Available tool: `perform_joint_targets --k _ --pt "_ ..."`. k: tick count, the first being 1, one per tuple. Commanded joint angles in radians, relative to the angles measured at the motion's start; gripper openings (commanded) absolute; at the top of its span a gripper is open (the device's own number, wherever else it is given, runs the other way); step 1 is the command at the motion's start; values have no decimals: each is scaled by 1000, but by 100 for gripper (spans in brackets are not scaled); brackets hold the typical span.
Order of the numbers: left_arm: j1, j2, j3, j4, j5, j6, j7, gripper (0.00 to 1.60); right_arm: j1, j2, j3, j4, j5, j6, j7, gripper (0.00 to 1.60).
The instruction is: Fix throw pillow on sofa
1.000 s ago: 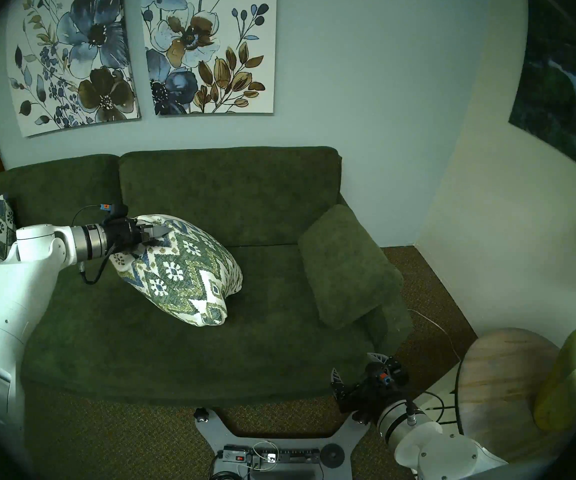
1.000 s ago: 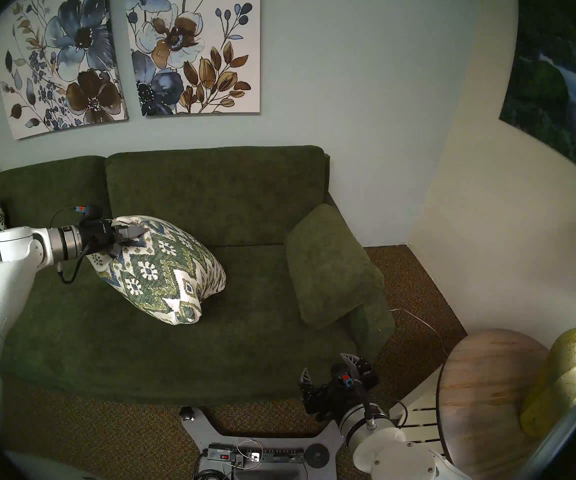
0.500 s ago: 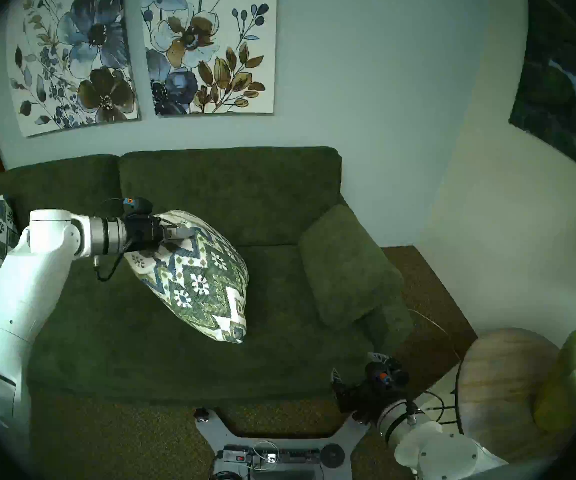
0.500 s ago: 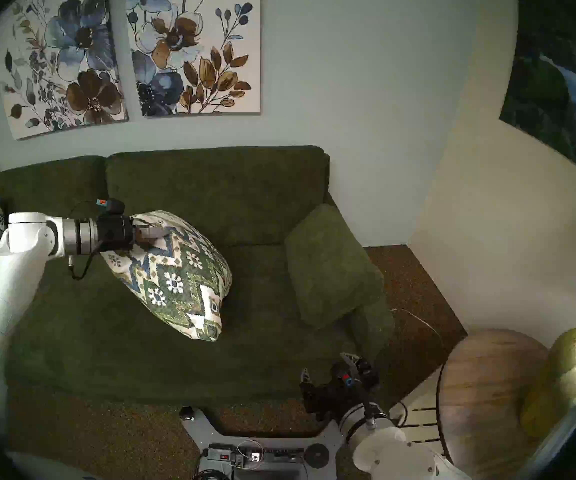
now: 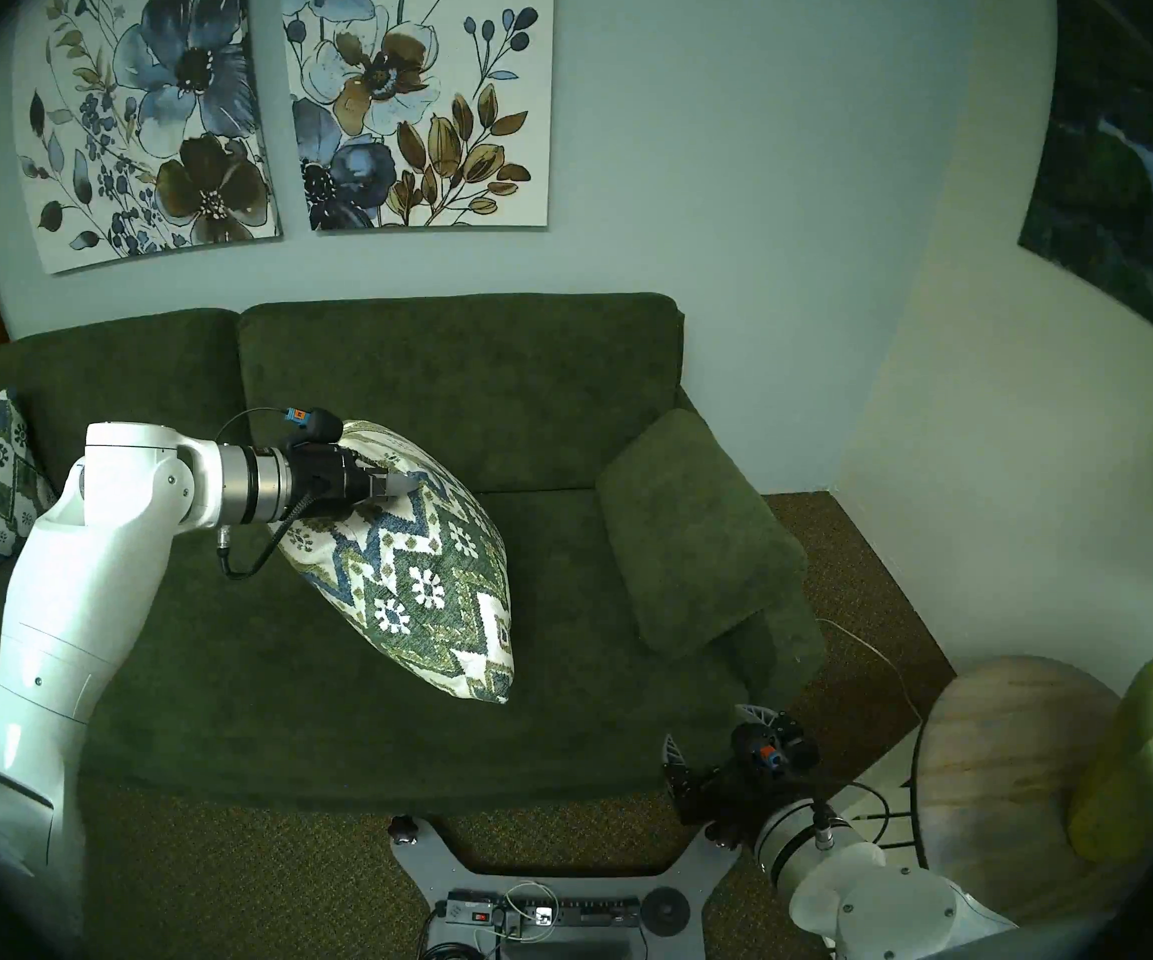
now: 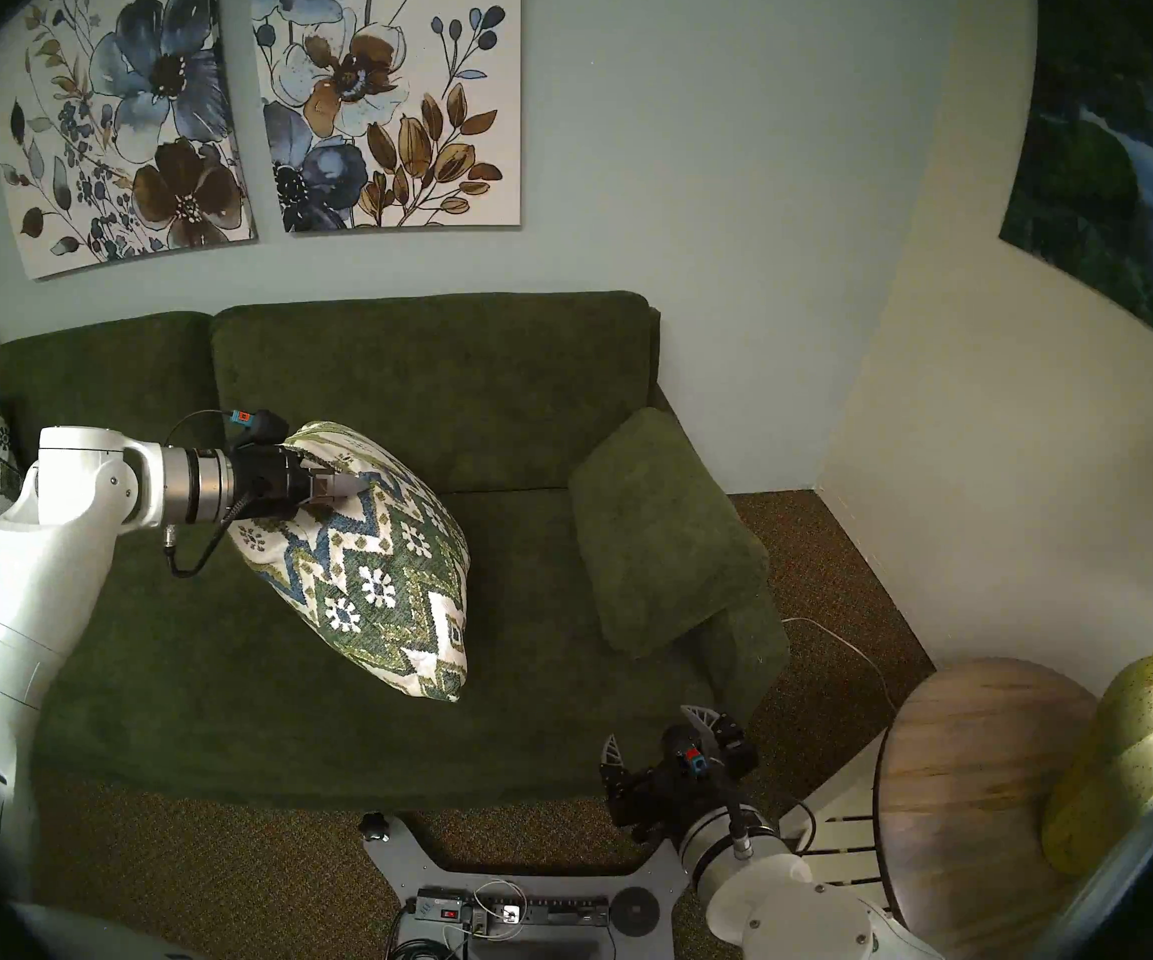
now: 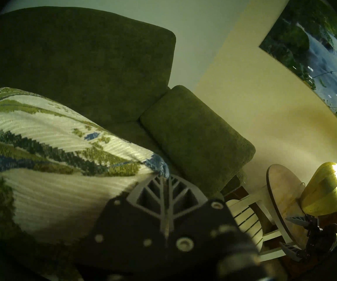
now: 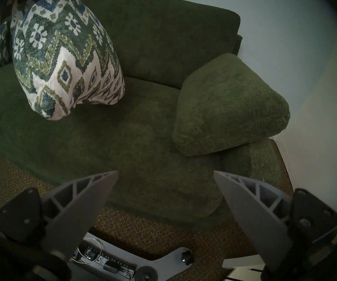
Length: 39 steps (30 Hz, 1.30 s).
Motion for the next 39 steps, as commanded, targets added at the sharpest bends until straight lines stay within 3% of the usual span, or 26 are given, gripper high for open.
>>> perform_joint_targets --k 1,12,13,18,26,39 --pt "64 -81 -48 -102 -48 -3 118 0 15 35 -27 -30 -12 30 40 160" --pt "102 -156 -80 -175 -107 -3 309 0 176 74 -113 -41 24 134 246 160" --pt "103 -159 -80 -177 -110 -3 319 0 155 70 -107 -47 27 127 246 160" --pt "108 -180 -83 -192 -137 -3 385 0 233 16 -129 5 50 152 344 160" --pt "103 -193 -86 -201 -166 -3 447 0 316 -69 -99 111 76 162 458 160" --pt "98 -202 -91 -210 -196 -3 506 0 475 -193 -120 245 50 198 558 160"
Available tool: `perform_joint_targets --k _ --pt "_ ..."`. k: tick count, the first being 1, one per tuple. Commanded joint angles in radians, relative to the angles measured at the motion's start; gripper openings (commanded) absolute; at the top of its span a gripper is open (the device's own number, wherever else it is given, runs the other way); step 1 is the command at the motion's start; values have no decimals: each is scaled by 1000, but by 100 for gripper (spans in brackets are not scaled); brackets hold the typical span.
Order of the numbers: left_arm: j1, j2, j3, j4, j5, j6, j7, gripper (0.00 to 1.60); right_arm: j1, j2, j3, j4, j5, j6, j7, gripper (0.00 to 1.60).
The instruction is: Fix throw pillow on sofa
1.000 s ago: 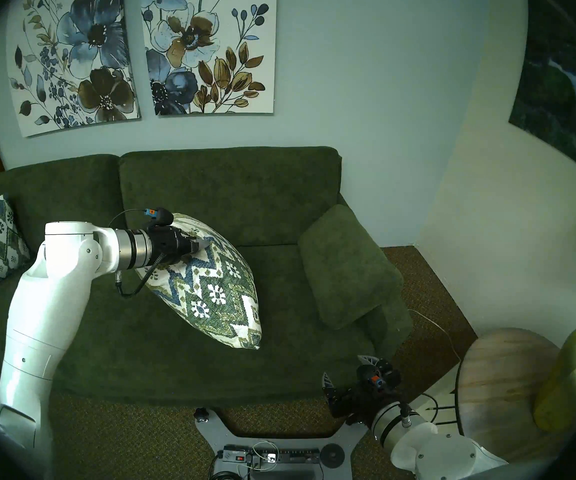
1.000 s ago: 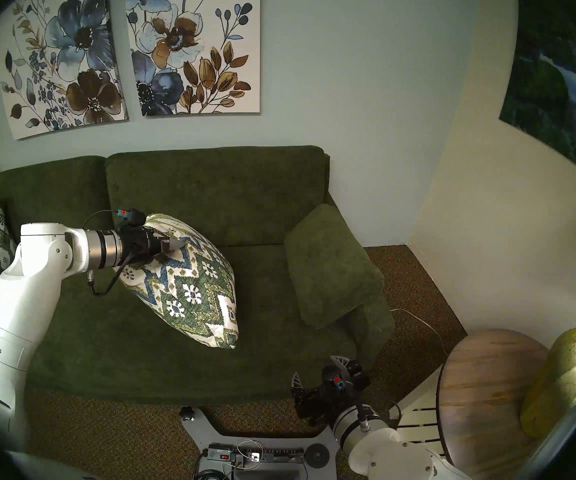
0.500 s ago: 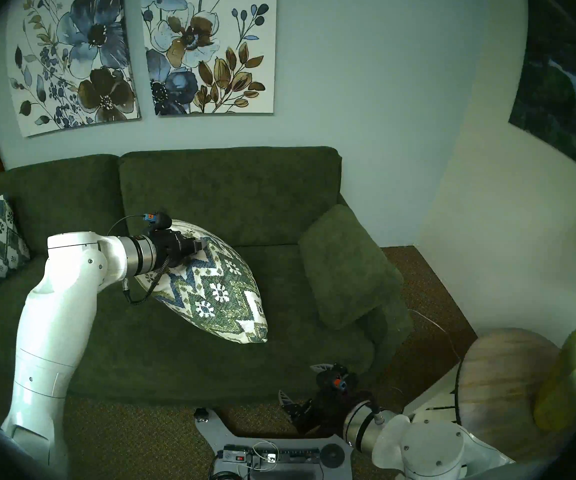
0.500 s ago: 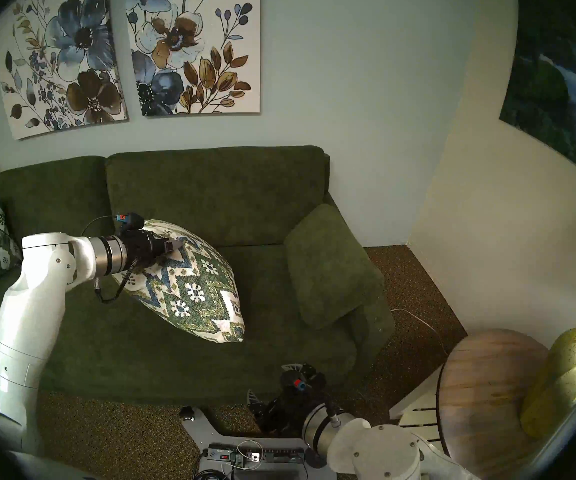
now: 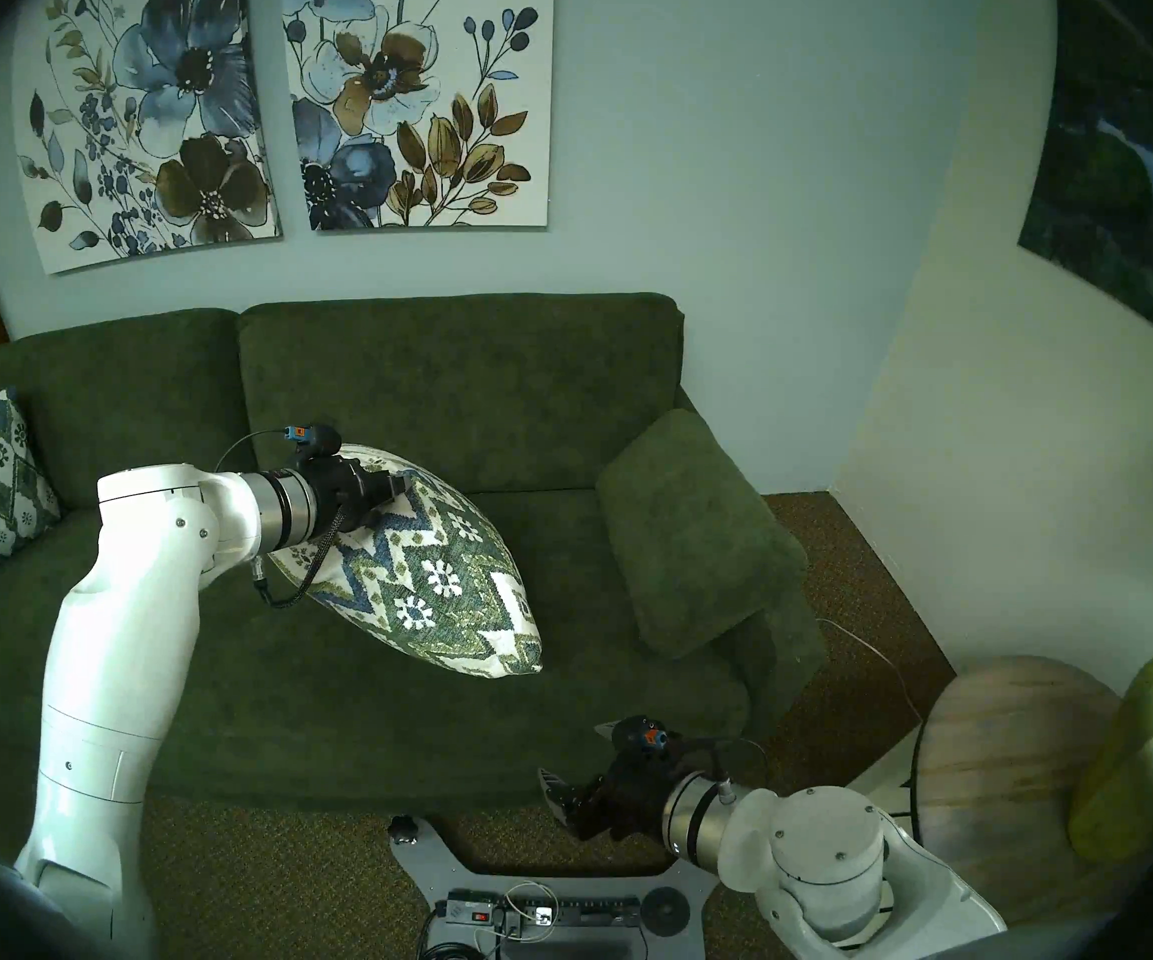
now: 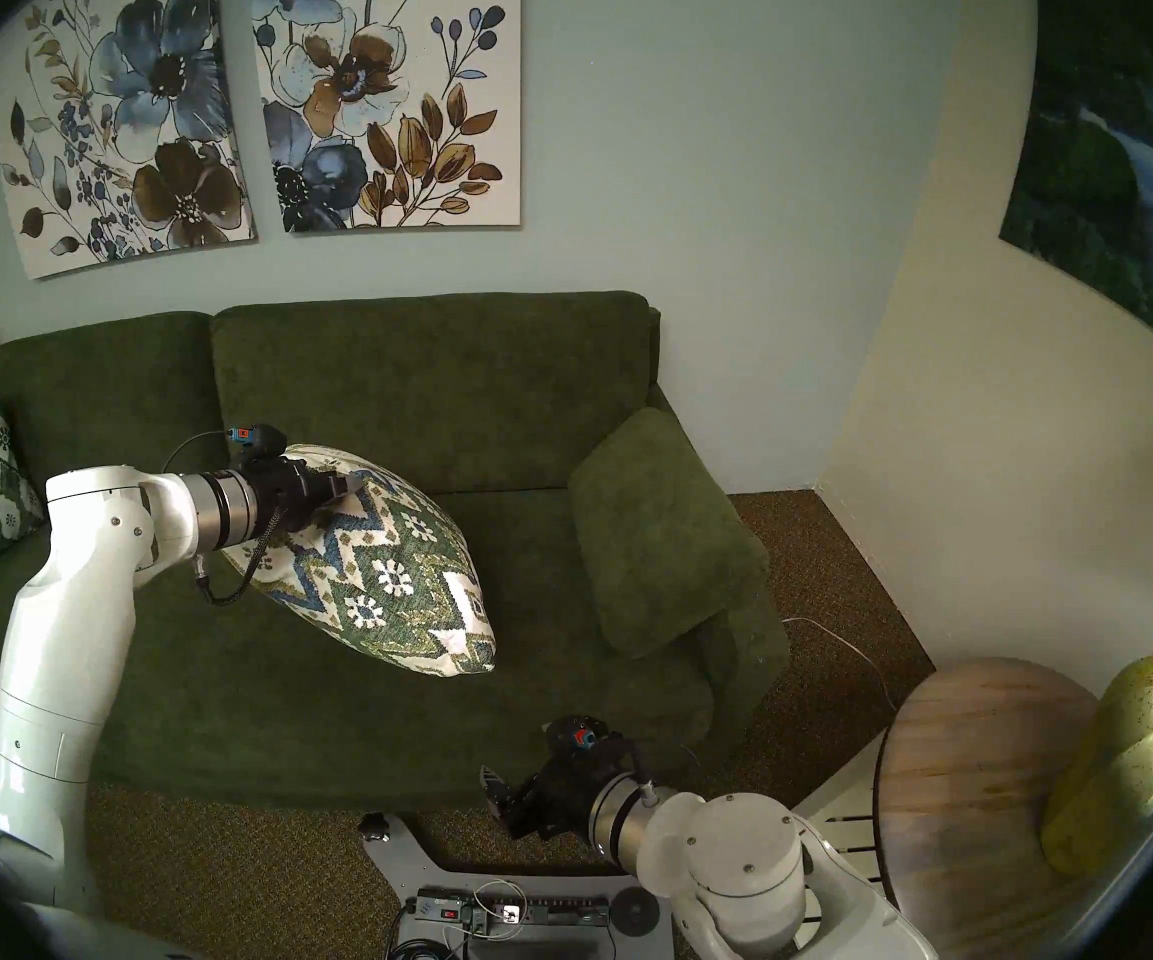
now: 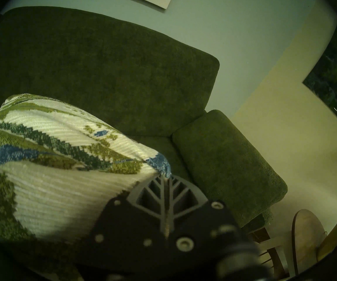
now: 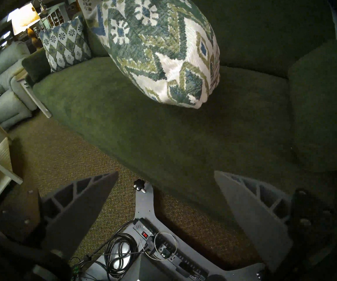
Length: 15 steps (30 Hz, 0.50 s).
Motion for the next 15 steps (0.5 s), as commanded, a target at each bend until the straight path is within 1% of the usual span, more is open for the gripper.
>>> perform_joint_targets --k 1,2,5,6,7,8,10,12,15 --pt "-22 -7 -6 -26 -27 -3 5 0 109 -80 -12 28 -19 7 41 160" --pt "-22 -8 -6 -29 -31 -3 12 0 116 -99 -9 42 -29 8 51 160" --pt "-21 -9 -7 -32 -38 -3 25 0 170 -122 -21 86 -42 20 73 160" --pt "-21 -9 -7 -32 -38 -3 25 0 170 -122 -21 86 -42 20 73 160" --pt "-21 -9 -7 -33 -40 -3 28 0 151 -138 -12 84 -51 15 75 160" --pt "-21 -9 -8 -36 -46 -3 36 0 190 -148 -20 115 -60 23 88 160" --pt "-22 -10 -8 -38 -50 -3 44 0 216 -162 -22 138 -75 32 99 160" --pt "-22 -10 -9 -39 -53 -3 49 0 220 -174 -20 149 -84 32 103 160" --pt "-22 -10 -9 -42 -59 -3 59 0 260 -192 -23 184 -100 41 117 160"
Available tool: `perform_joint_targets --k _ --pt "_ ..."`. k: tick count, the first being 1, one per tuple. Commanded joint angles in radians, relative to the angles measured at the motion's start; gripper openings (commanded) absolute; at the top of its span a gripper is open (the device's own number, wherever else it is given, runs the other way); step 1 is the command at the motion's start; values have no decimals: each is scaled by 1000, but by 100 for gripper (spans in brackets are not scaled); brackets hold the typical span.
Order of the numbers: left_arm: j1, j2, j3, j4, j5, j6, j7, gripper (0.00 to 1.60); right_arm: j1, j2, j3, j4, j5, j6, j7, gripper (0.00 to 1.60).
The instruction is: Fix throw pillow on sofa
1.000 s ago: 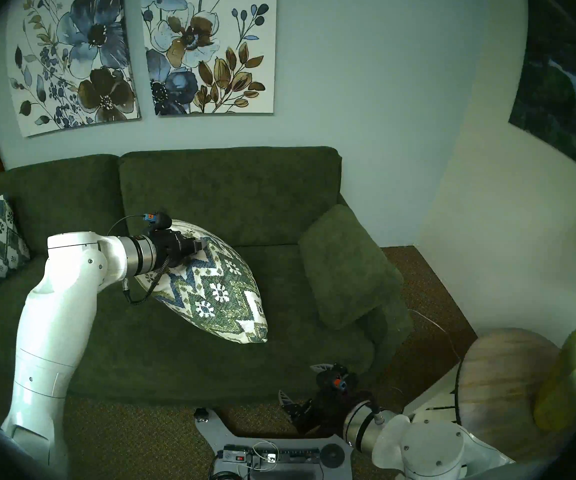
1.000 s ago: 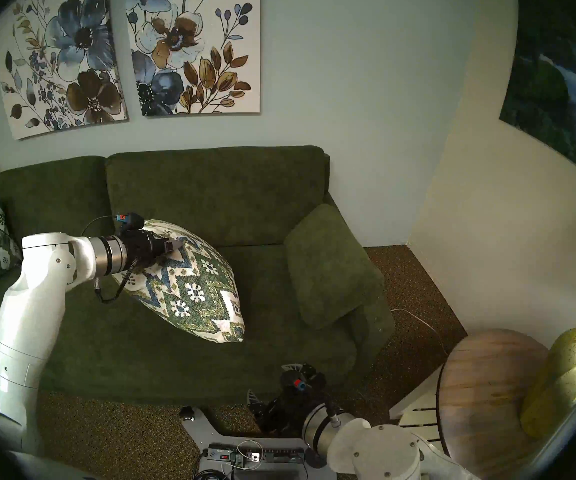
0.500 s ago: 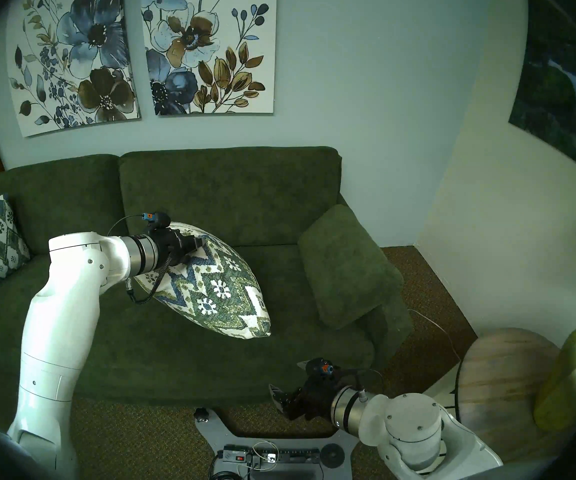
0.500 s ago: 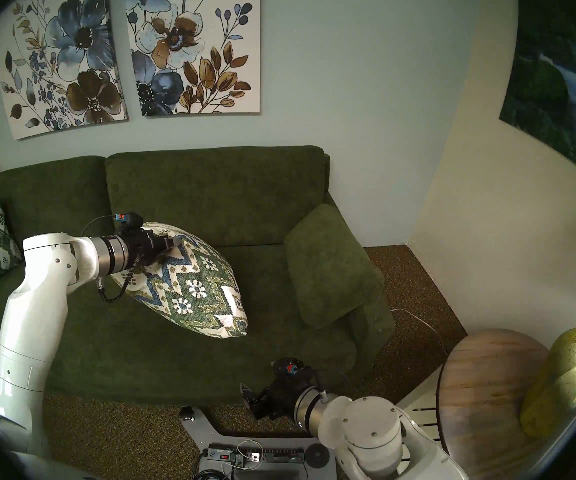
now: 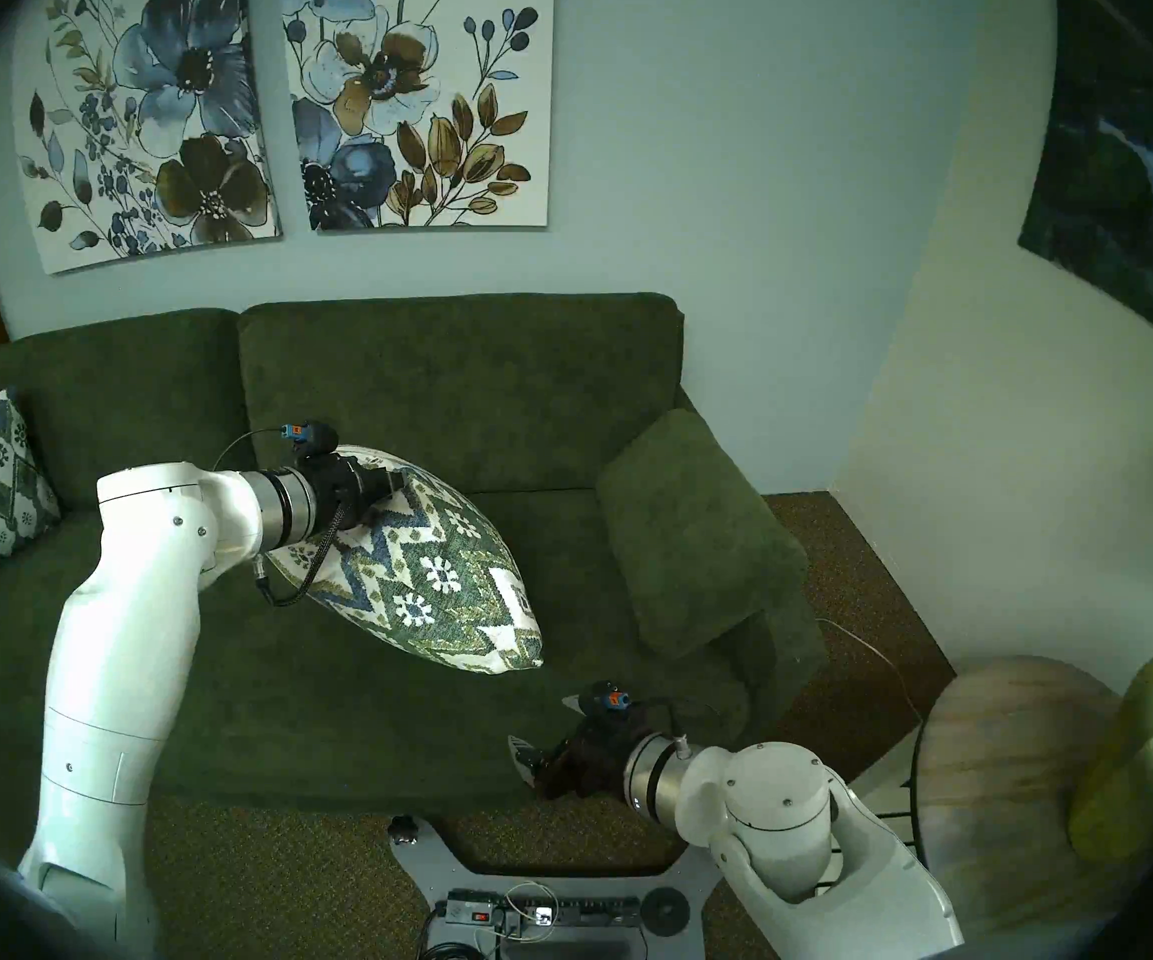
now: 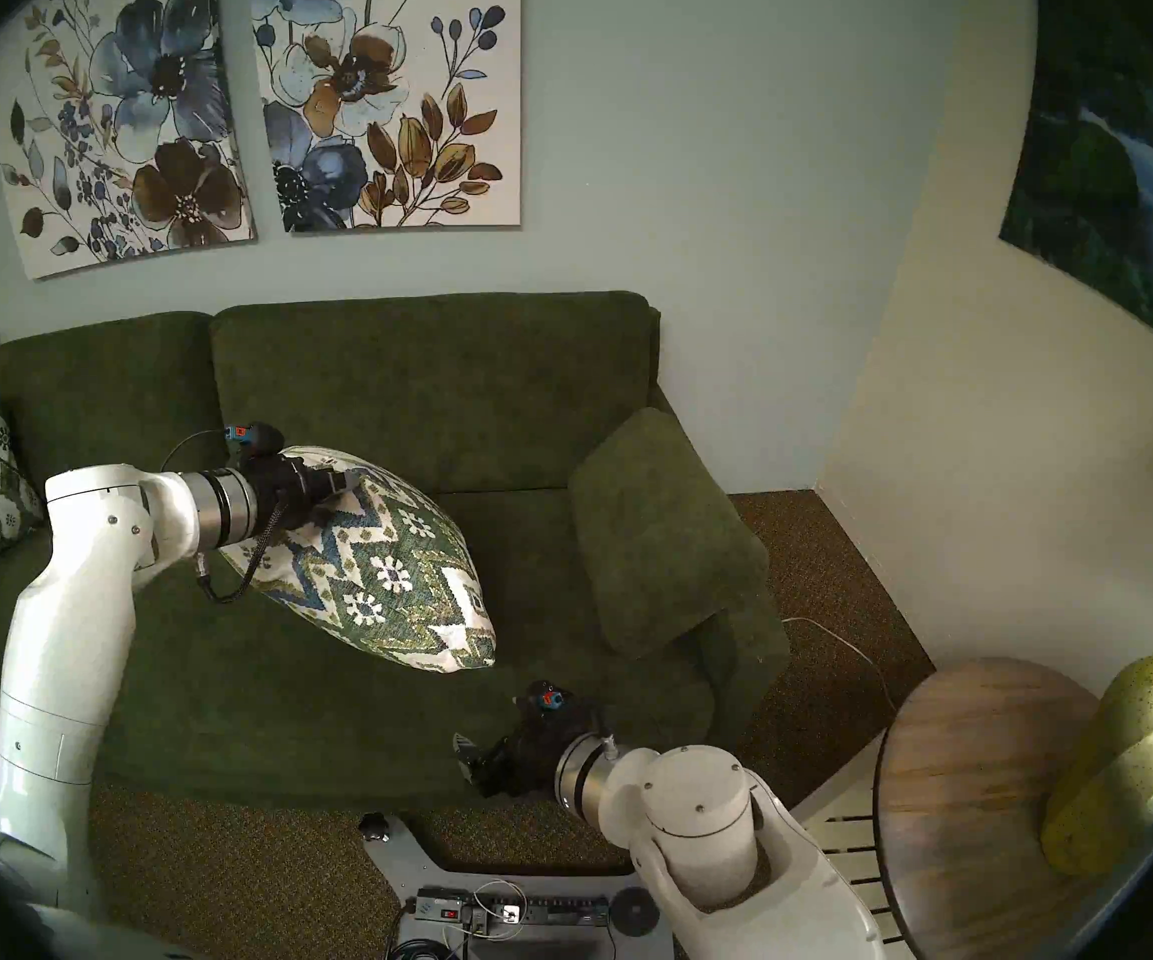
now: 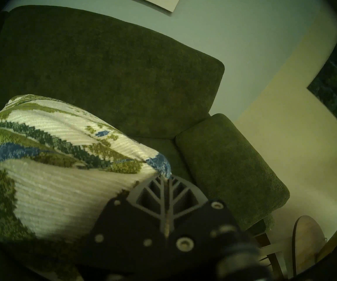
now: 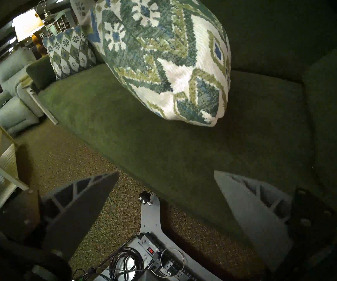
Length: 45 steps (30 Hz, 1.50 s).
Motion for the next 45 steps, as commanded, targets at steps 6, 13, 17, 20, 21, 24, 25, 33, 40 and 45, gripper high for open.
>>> perform_joint_targets --k 6,13,17,20,21,24,25,33,40,45 --pt "-23 2 -7 -34 -38 -3 19 0 148 -114 4 77 -78 10 62 160" --pt "-27 5 -7 -34 -53 -3 32 0 233 -138 -26 130 -120 14 123 160" --pt "-27 7 -1 -32 -63 -3 41 0 284 -145 -44 159 -153 10 170 160" --pt "-28 10 2 -31 -71 -3 47 0 304 -151 -48 174 -174 5 205 160" --pt "-28 11 3 -31 -75 -3 50 0 333 -146 -57 194 -177 8 222 160" --pt "-29 14 8 -31 -85 -3 58 0 360 -155 -61 226 -196 3 262 160" --pt "-30 15 10 -31 -90 -3 61 0 363 -161 -59 235 -204 -1 276 160" --pt "-37 29 29 -31 -134 -3 97 0 467 -169 -81 354 -247 -6 376 22" --pt "-40 49 46 -36 -191 -3 145 0 506 -159 -94 399 -258 -21 428 0" --pt "-41 63 55 -43 -244 -3 192 0 500 -150 -90 387 -257 -31 452 0"
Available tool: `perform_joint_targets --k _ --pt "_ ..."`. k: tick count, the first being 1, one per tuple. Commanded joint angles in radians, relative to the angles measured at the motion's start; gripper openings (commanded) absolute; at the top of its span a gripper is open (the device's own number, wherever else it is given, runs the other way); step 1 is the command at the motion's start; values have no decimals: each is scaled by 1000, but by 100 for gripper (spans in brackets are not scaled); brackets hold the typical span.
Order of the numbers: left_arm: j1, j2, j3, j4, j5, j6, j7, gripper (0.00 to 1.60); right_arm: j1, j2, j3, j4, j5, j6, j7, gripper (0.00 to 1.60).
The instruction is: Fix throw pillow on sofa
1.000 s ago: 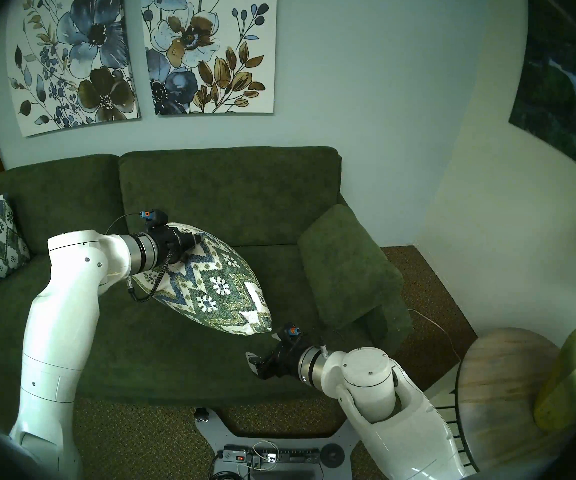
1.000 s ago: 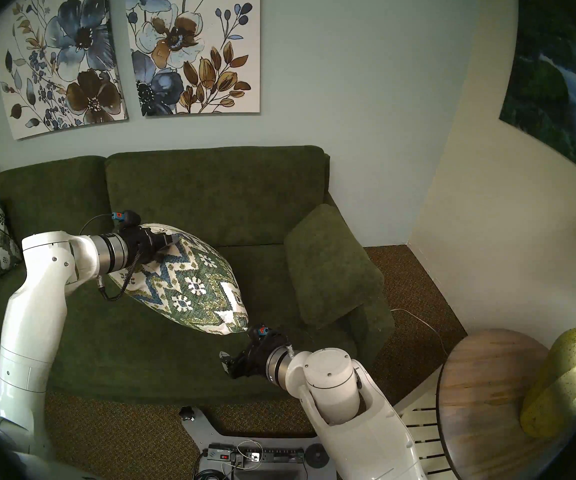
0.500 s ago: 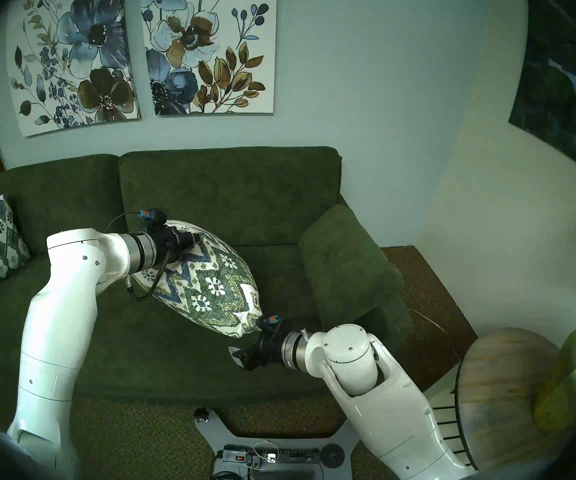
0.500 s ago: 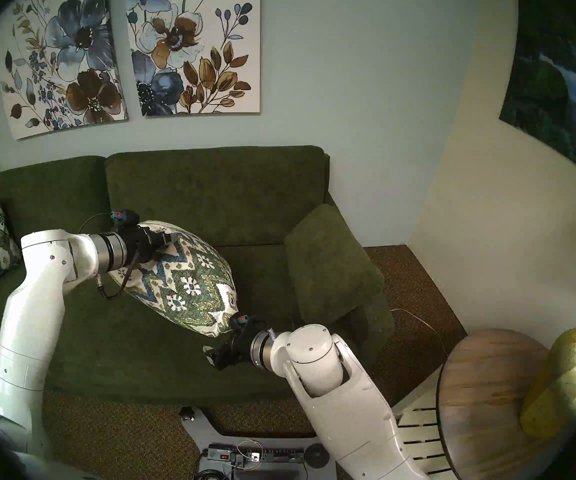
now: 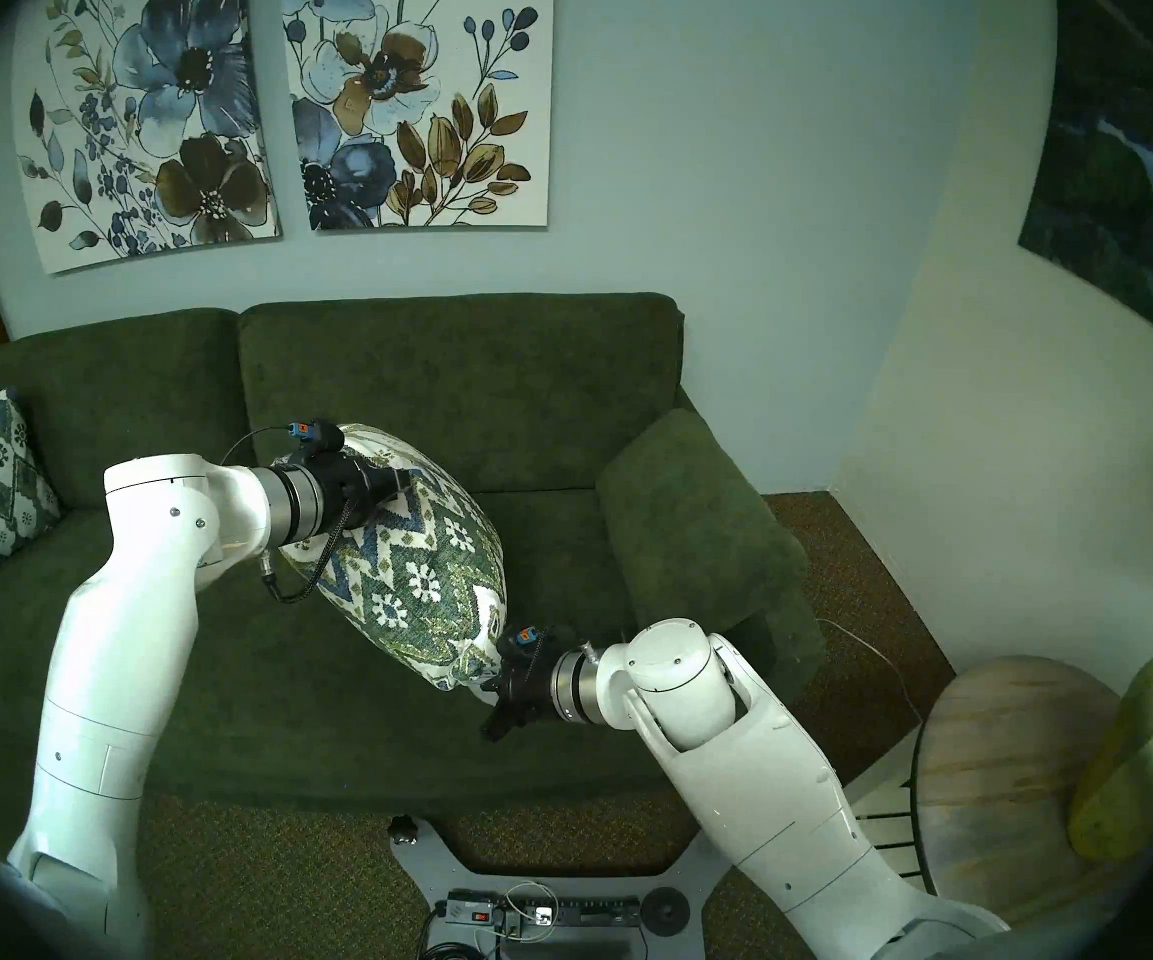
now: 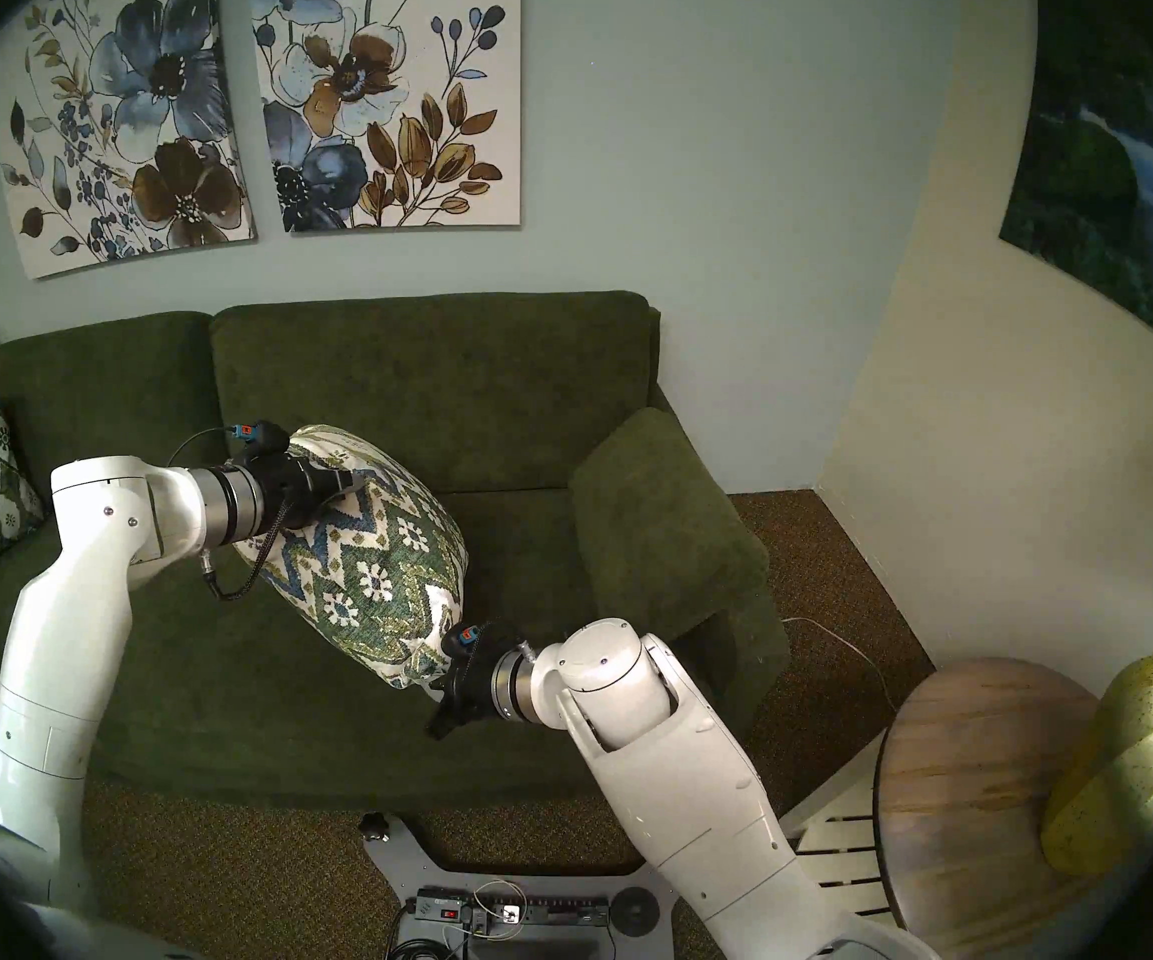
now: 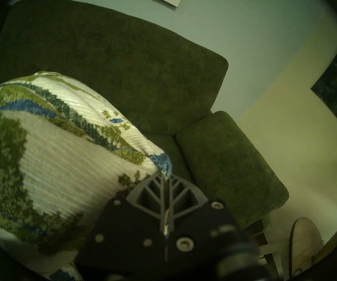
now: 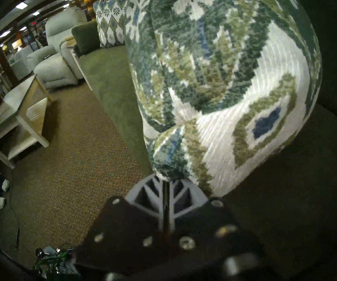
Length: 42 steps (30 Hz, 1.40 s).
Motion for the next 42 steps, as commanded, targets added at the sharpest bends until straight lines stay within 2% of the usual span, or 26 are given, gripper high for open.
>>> perform_joint_targets --k 1,5,6,7,8,9,10,11,13,15,16,29,36,42 --pt "-25 18 6 -30 -86 -2 36 0 45 5 4 -35 11 -21 37 0" --pt "-25 26 10 -35 -117 -2 65 0 4 41 14 -108 22 -28 67 0" --pt "-26 29 10 -36 -124 -2 72 0 -1 52 13 -118 25 -36 79 16" --pt "-26 31 10 -37 -132 -2 78 0 -8 61 11 -132 22 -36 81 65" --pt "-26 32 10 -38 -136 -2 83 0 -16 66 14 -142 26 -37 87 67" --pt "-26 35 11 -38 -142 -2 88 0 -20 71 14 -147 28 -42 92 24" --pt "-27 39 13 -39 -154 -2 98 0 -34 79 18 -171 27 -35 93 3" --pt "-26 41 14 -42 -163 -2 104 0 -35 78 18 -169 31 -41 99 0" --pt "-24 45 15 -50 -179 -2 117 0 -53 87 19 -200 29 -34 100 29" --pt "-22 50 17 -58 -197 -2 130 0 -70 96 16 -228 21 -25 95 25" --pt "-21 52 19 -61 -207 -2 139 0 -72 95 17 -228 21 -26 95 0" --pt "-29 85 34 -77 -315 -2 234 0 -137 113 57 -306 -11 37 10 0" --pt "-37 92 49 -71 -338 -2 259 0 -123 84 69 -284 -44 91 -64 0" --pt "-46 99 68 -52 -337 -2 267 0 -97 62 111 -261 -48 122 -102 0"
